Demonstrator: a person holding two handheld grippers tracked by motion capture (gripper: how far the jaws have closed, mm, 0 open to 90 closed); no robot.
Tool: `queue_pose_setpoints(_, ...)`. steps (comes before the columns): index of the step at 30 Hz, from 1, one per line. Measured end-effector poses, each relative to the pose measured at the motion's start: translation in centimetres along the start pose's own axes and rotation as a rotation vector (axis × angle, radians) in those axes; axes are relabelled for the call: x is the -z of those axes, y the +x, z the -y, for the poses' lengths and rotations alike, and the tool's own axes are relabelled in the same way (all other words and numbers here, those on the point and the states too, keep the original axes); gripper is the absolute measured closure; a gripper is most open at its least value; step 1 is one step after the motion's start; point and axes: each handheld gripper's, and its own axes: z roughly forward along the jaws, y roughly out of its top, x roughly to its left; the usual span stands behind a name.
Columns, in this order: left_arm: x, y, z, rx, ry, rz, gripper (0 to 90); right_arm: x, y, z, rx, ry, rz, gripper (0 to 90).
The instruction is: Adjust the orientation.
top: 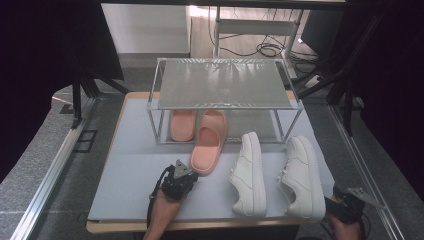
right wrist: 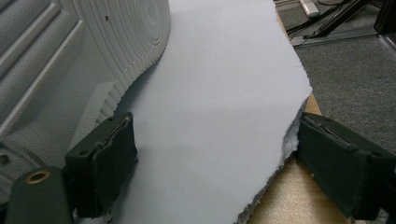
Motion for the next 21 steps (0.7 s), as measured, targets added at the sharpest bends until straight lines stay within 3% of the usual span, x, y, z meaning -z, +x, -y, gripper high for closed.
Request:
queue_pose_setpoints(6, -1.1, 0.0, -0.5, -0.003, 0.018, -0.024, 87.9, 0.0, 0.0, 0.0, 0.000, 0.000, 0.000, 12.6)
queue_pose_setpoints(11, -1.7, 0.0, -1.1, -0.008, 0.020, -0.021, 87.9, 0.0, 0.0, 0.0, 0.000, 0.000, 0.000, 12.6)
queue_pose_setpoints(21, -2.8, -0.1, -3.0, -0.003, -0.042, -0.034, 87.2, 0.0, 0.0, 0.0, 0.003, 0.001, 0.000, 12.6)
